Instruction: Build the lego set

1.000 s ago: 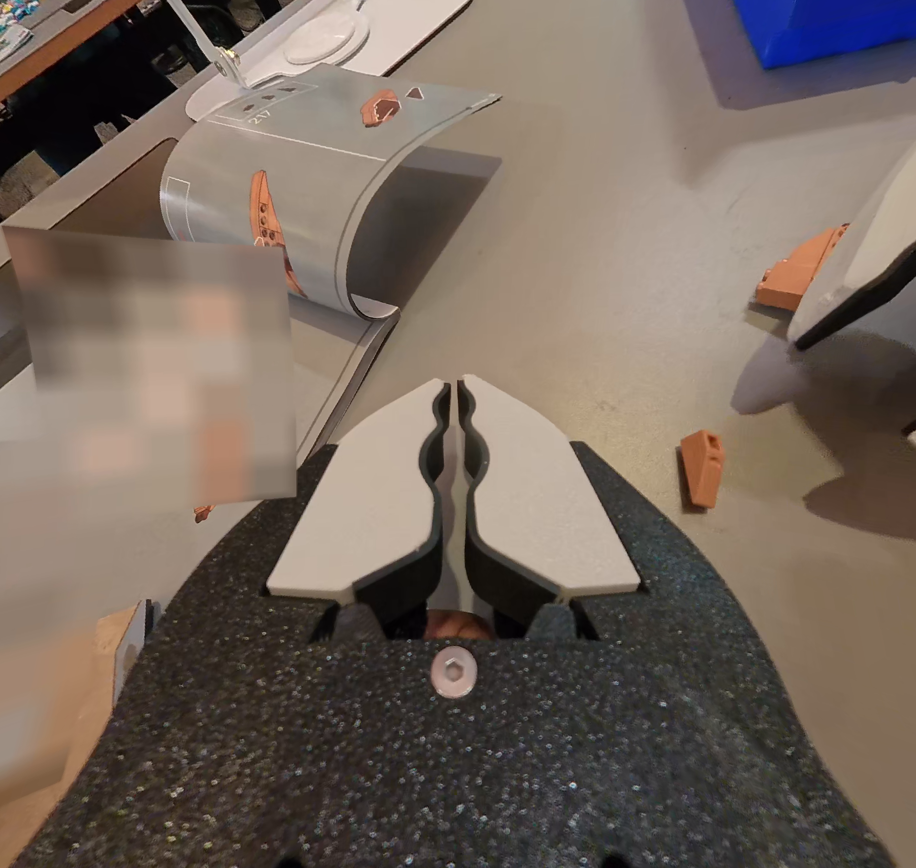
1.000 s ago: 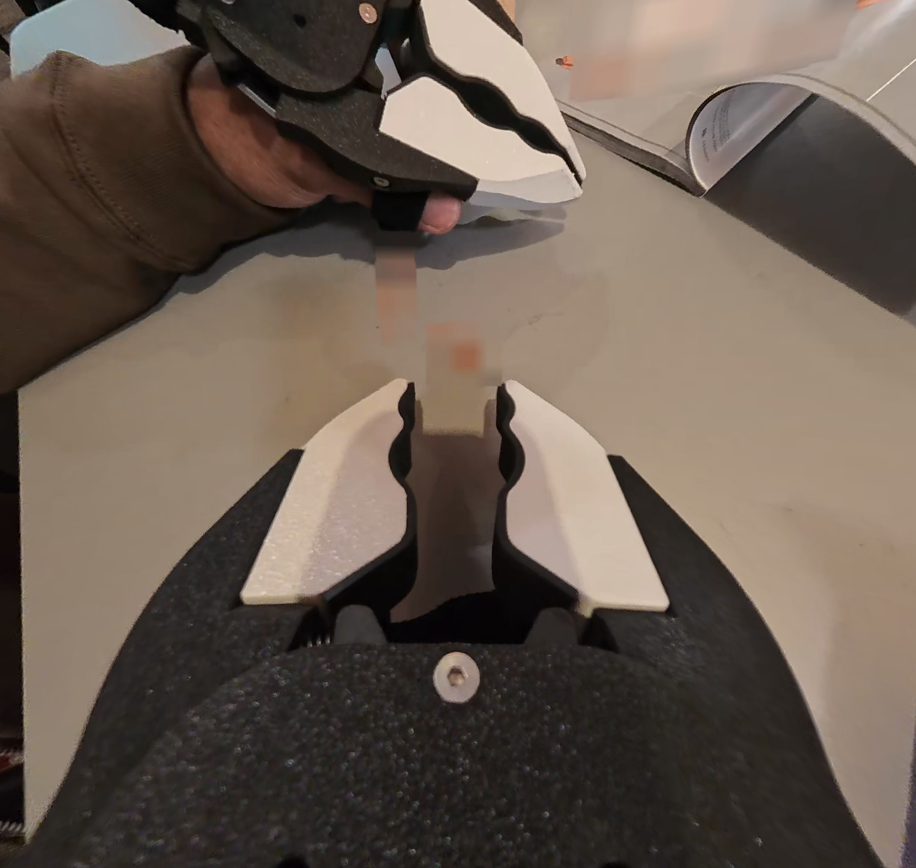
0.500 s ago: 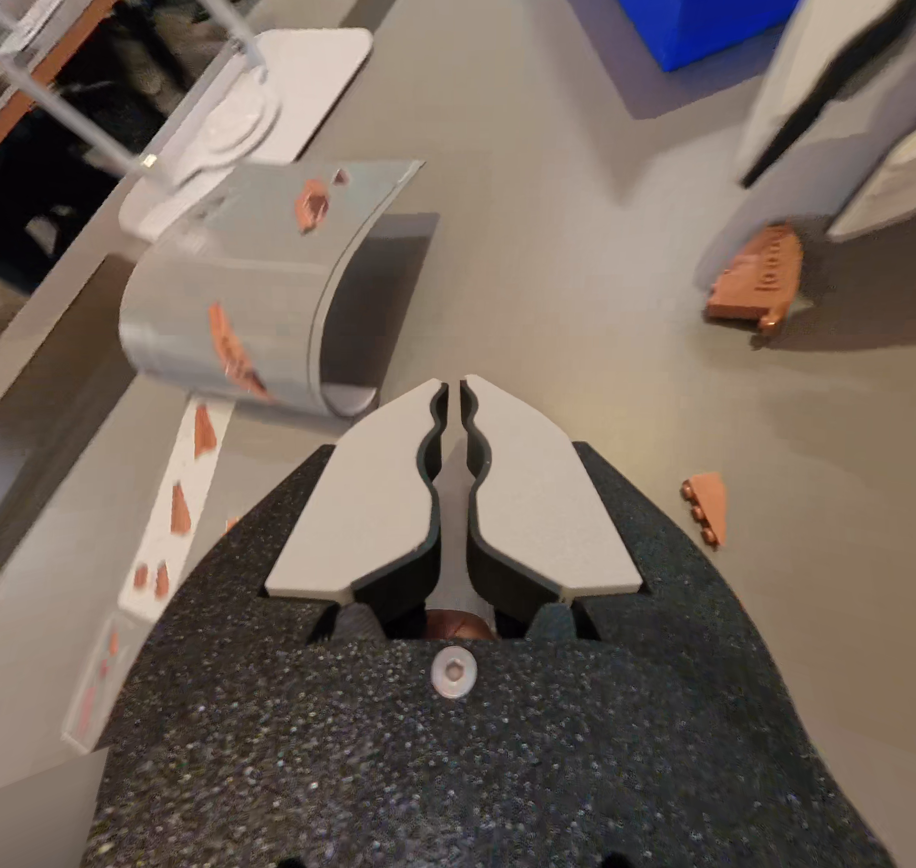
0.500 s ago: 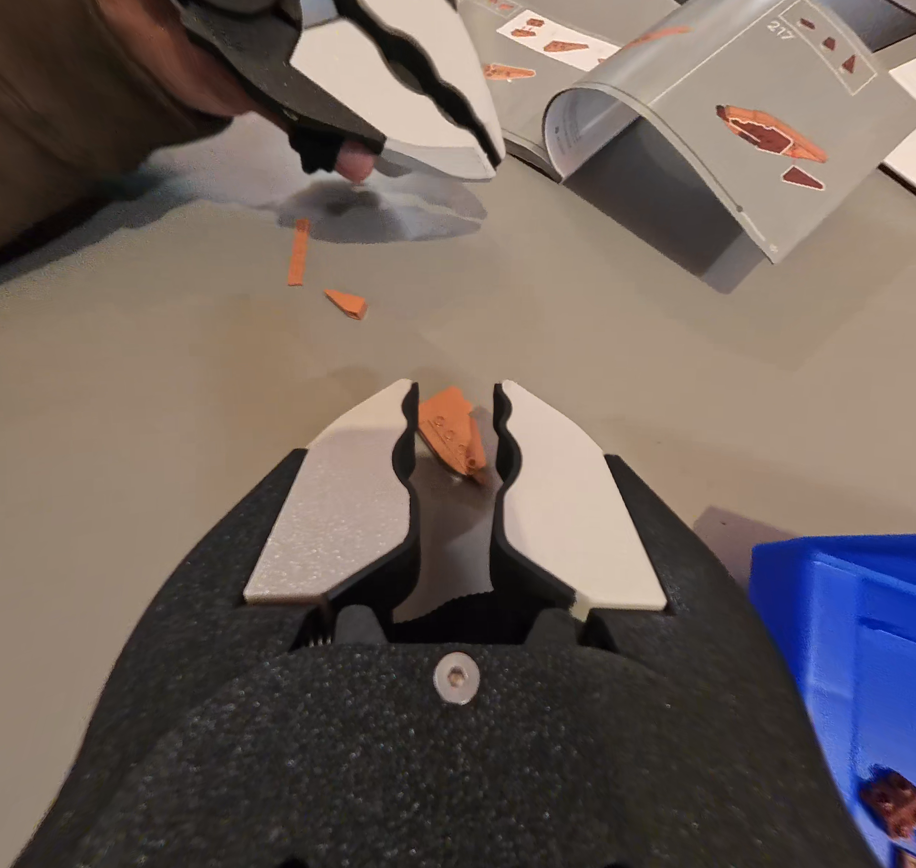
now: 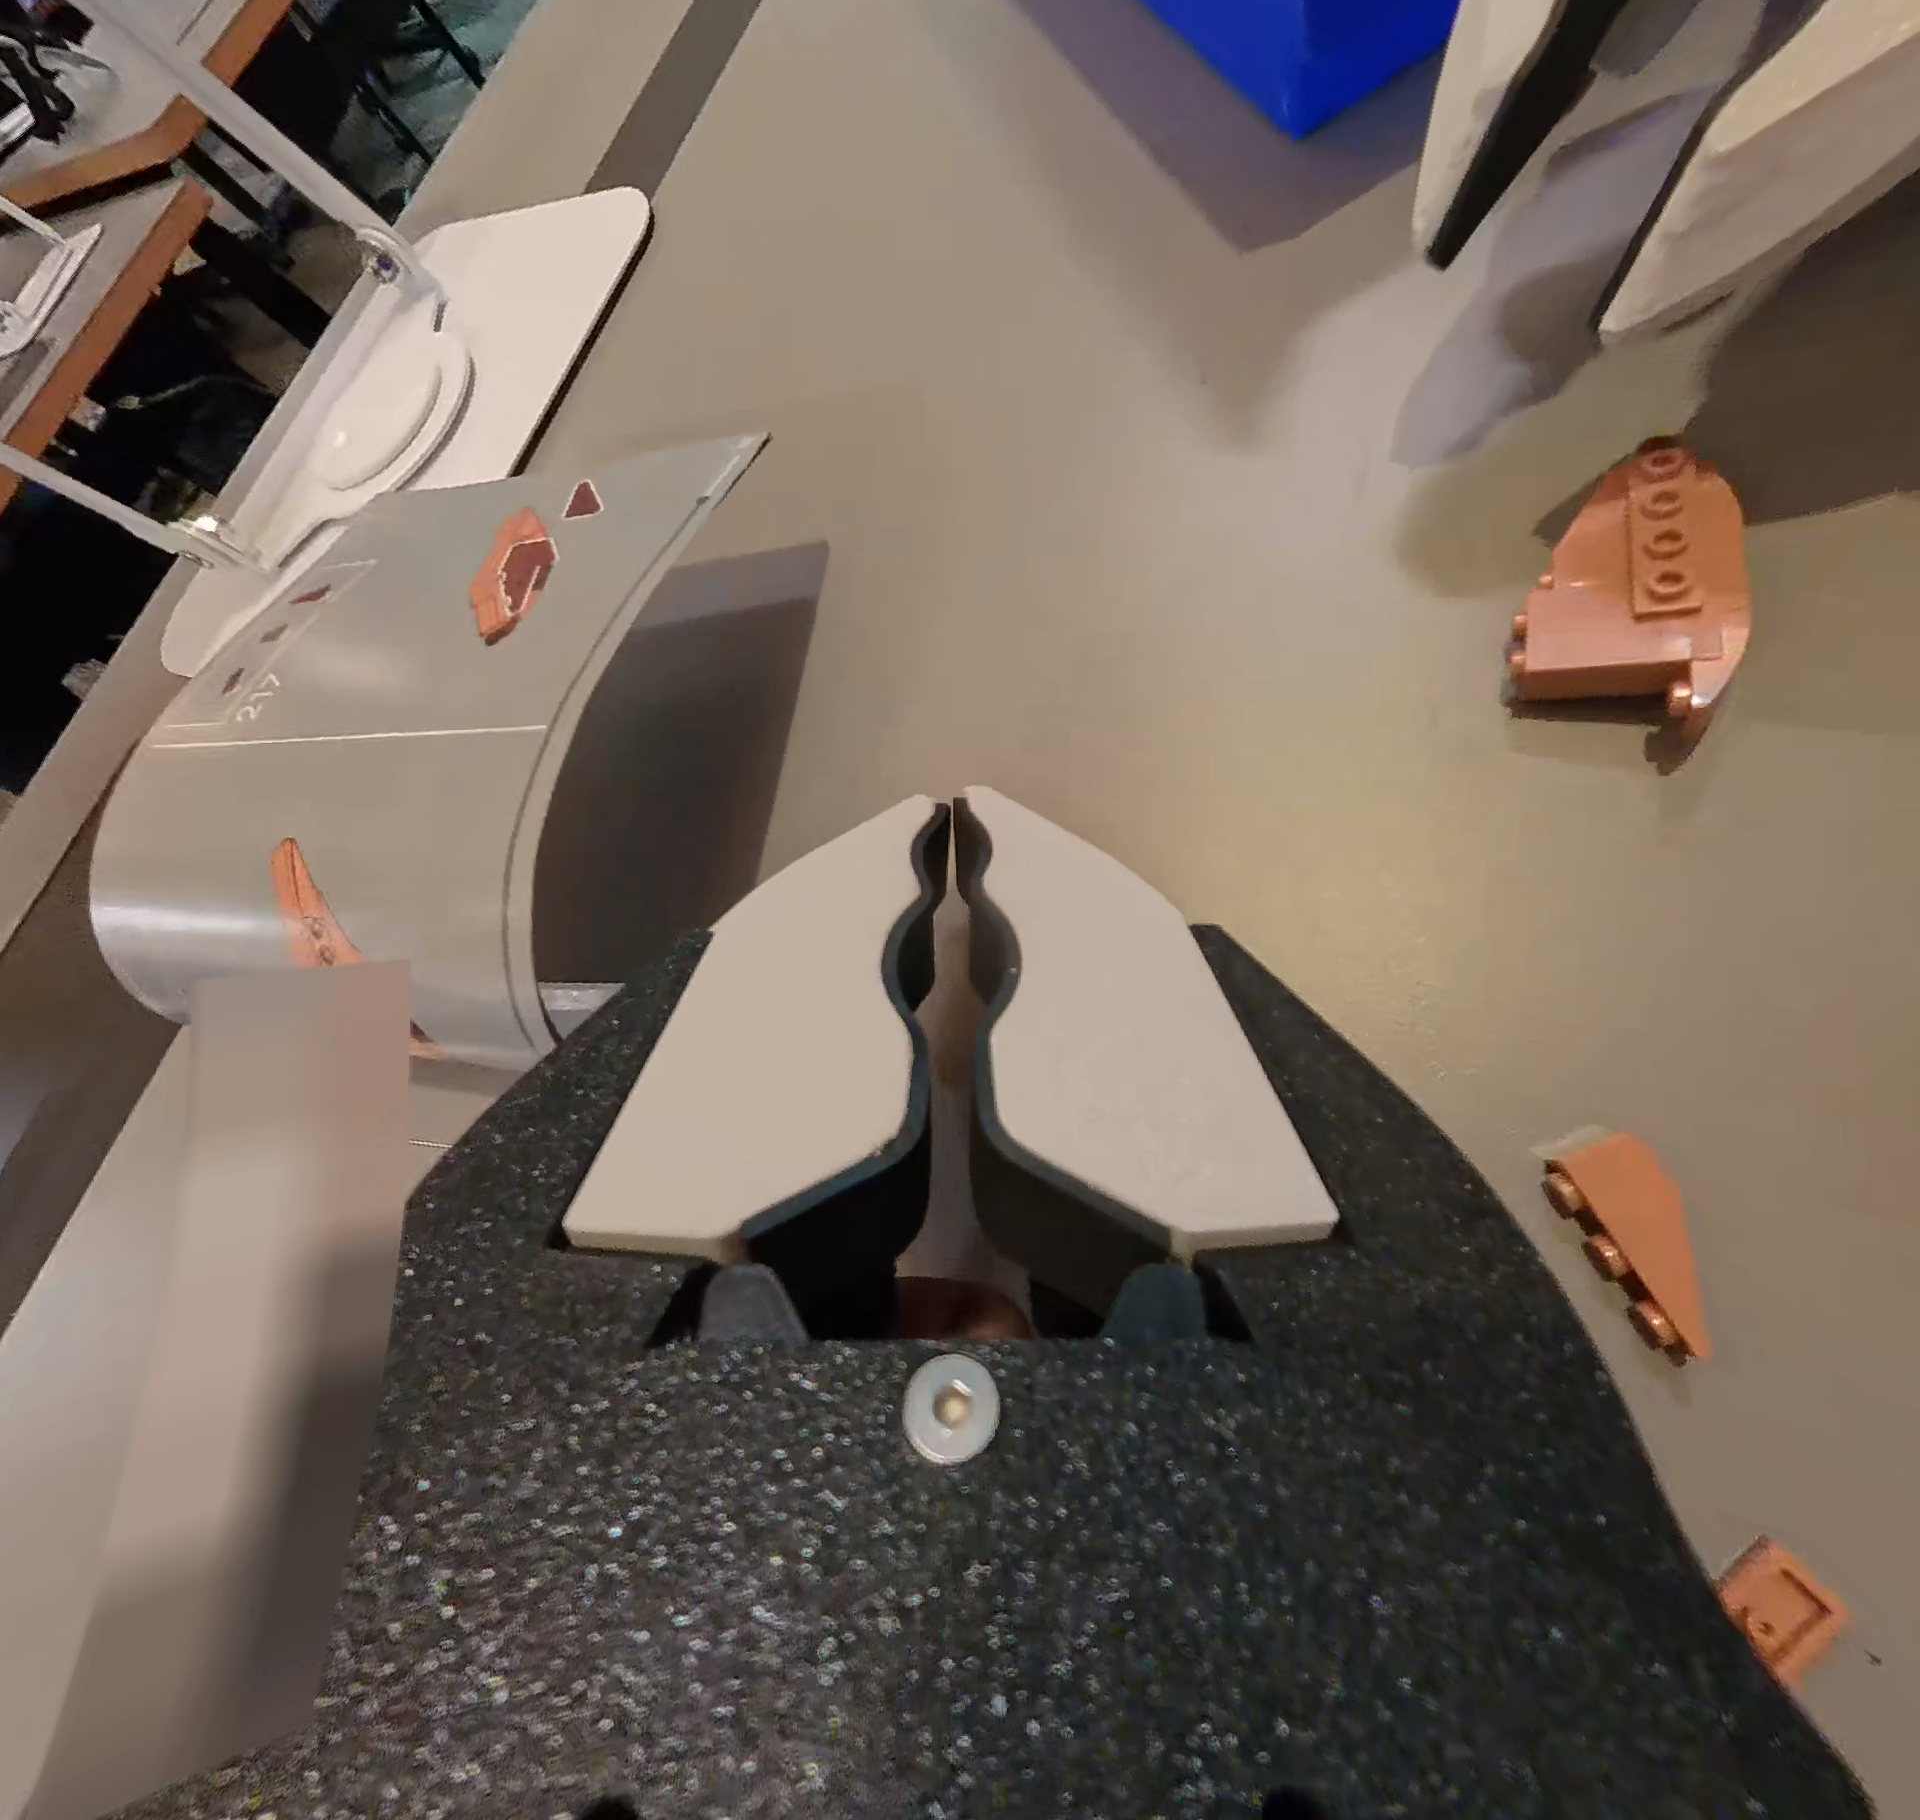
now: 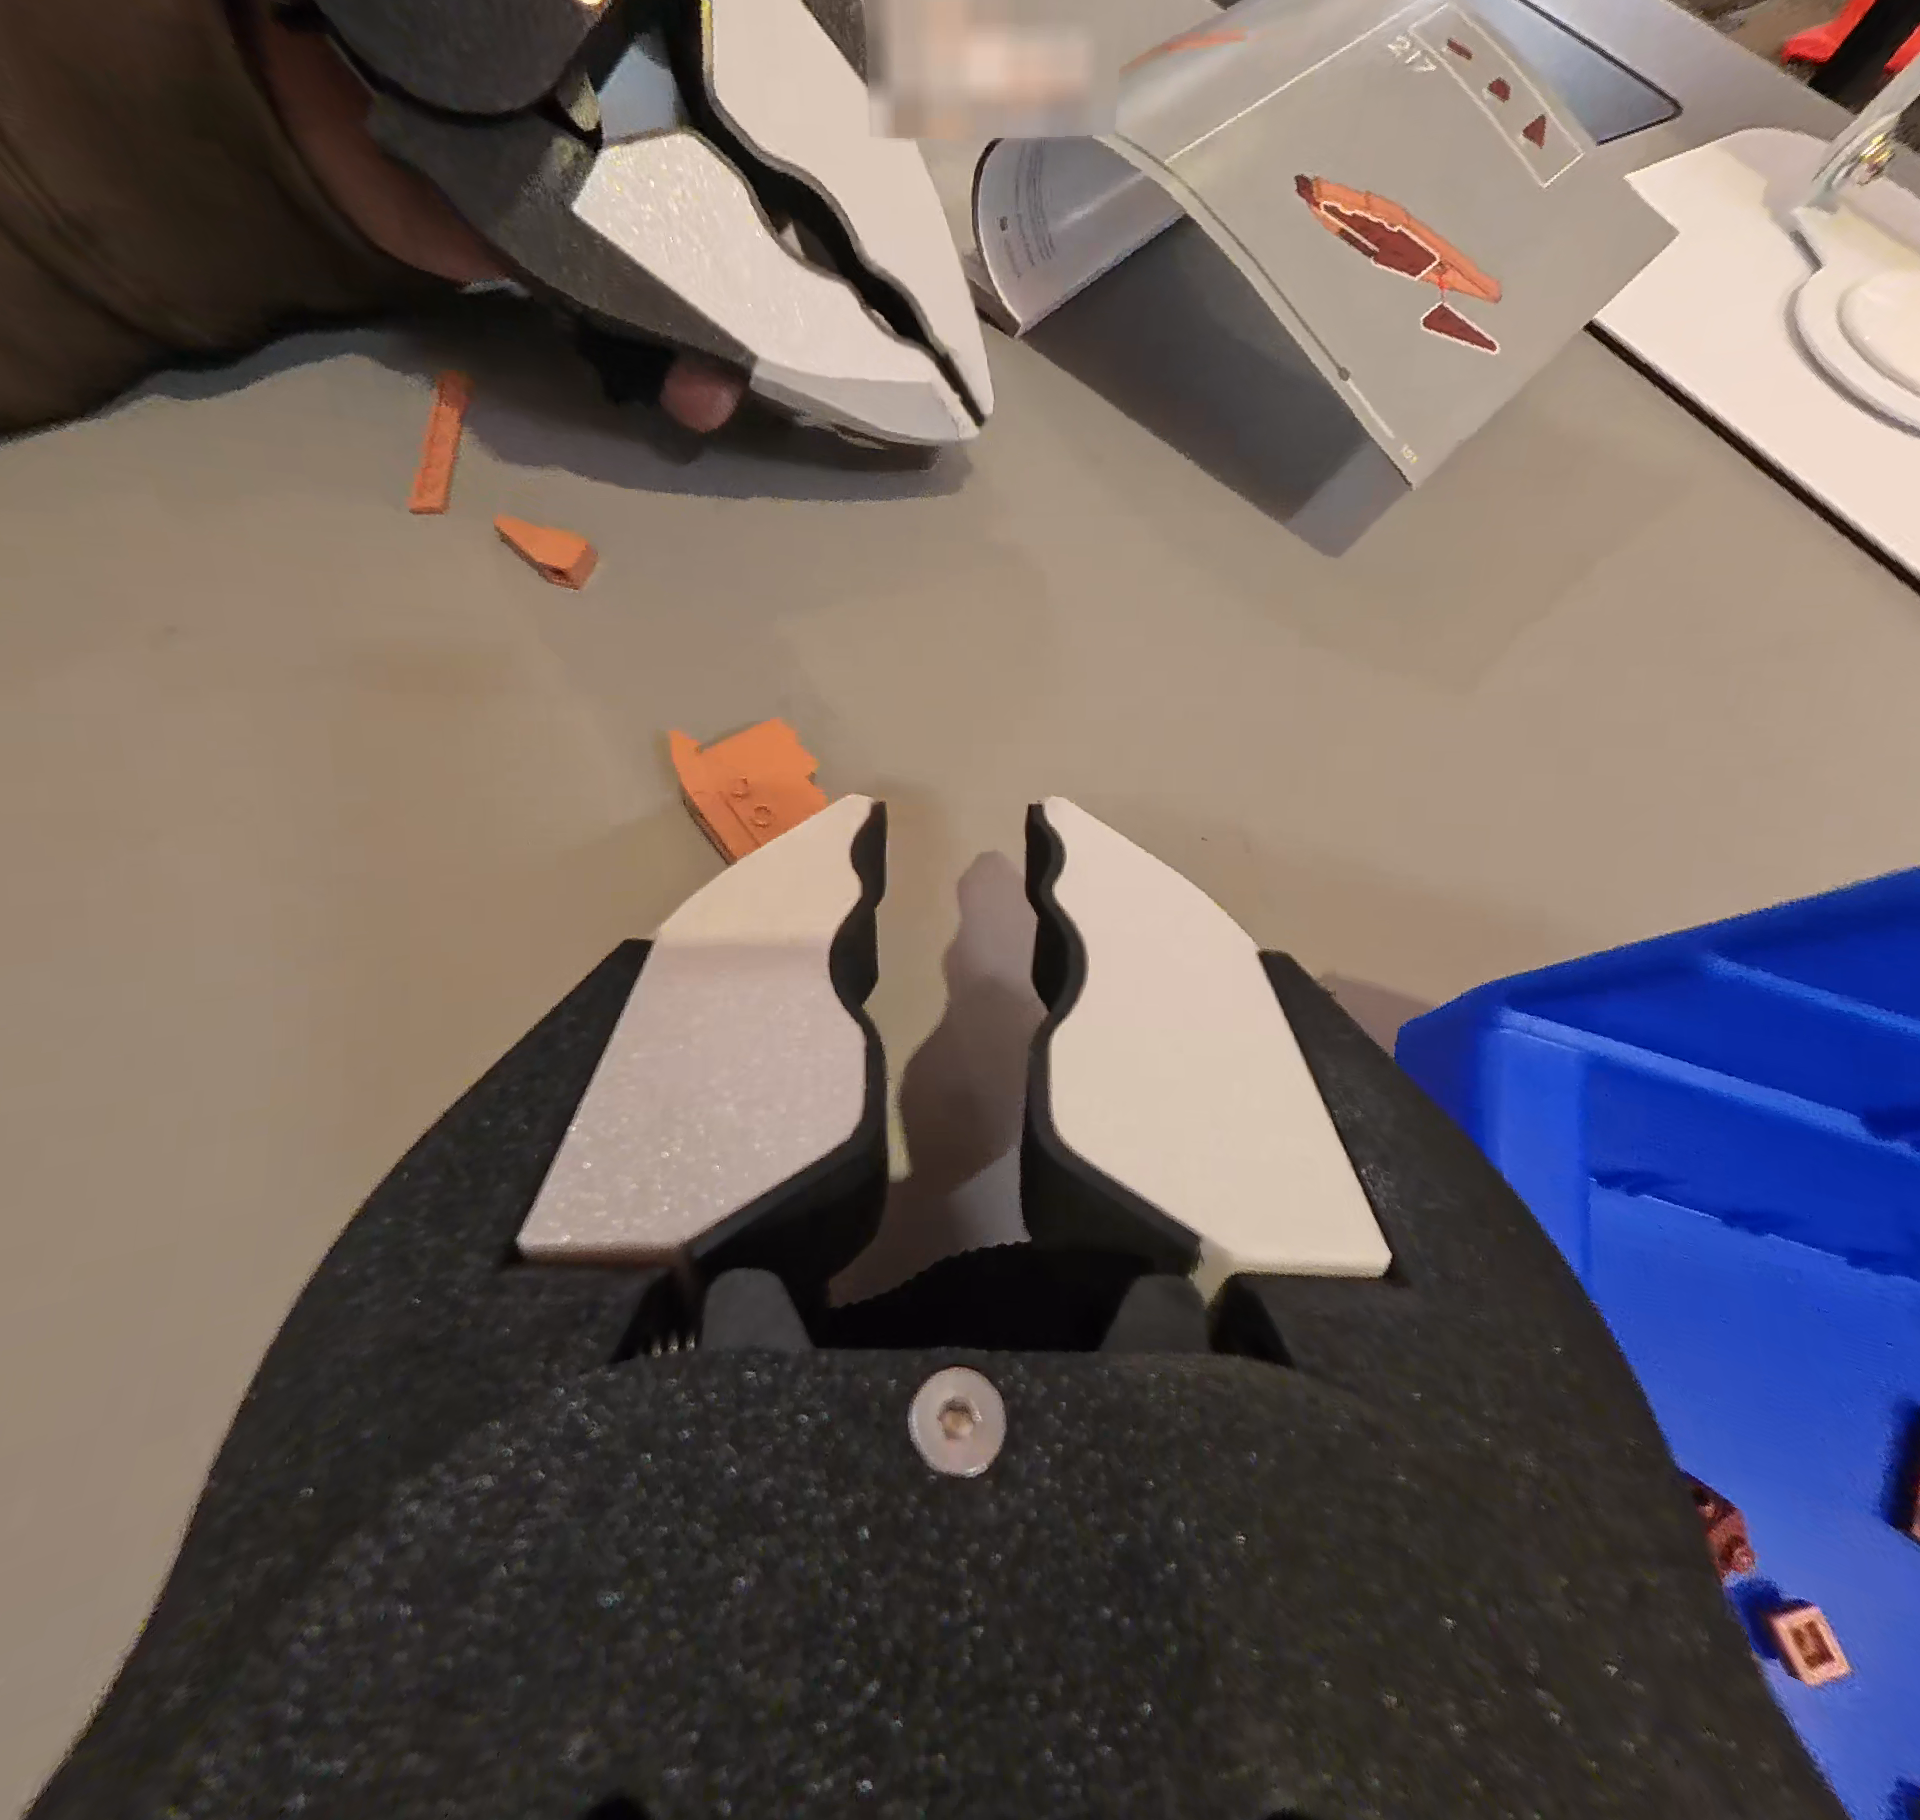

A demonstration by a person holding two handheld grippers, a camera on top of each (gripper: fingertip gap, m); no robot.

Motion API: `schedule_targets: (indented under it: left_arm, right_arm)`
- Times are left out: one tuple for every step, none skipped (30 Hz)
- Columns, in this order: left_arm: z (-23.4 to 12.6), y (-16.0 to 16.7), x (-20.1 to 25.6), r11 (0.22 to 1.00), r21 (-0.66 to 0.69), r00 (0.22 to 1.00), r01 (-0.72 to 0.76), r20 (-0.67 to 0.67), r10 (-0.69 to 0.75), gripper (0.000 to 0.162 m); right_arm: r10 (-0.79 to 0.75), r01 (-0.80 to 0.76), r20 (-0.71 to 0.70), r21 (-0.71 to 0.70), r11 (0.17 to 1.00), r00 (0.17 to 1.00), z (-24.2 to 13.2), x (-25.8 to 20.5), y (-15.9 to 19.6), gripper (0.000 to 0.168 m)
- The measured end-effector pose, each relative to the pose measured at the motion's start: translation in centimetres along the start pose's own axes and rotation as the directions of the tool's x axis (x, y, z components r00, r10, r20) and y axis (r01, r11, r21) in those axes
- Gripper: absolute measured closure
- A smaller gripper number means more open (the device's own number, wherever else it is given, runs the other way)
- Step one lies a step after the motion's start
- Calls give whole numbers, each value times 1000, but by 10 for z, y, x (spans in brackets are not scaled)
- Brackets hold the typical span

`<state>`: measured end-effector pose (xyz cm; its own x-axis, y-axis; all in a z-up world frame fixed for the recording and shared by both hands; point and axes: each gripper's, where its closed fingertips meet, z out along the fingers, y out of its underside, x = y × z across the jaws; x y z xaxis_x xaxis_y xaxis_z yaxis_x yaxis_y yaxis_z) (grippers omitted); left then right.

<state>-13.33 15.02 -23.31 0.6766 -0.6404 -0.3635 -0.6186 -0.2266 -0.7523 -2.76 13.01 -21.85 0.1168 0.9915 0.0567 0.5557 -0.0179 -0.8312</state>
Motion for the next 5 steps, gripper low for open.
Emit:
schedule_targets:
  left_arm:
    - [0,0,-1,1000,-1,1000,9,-3,-9,161]
    - [1,1,-1,1000,-6,1000,11,-5,-11,161]
    - [2,1,-1,1000,-11,1000,7,-4,-7,161]
    - [3,1,0,1000,-14,1000,-3,-3,3,162]
    - [4,0,0,1000,-10,1000,-11,1,11,162]
  right_arm:
    - [-7,7,-8,9,1000,1000,0,1,0,143]
    - [-9,10,-14,18,1000,1000,-1,2,0,143]
    - [-9,9,-19,32,999,1000,-2,2,-1,143]
    - [-4,5,-24,50,999,1000,-4,3,-3,144]
    - [5,-3,-30,65,998,1000,-5,5,-4,145]
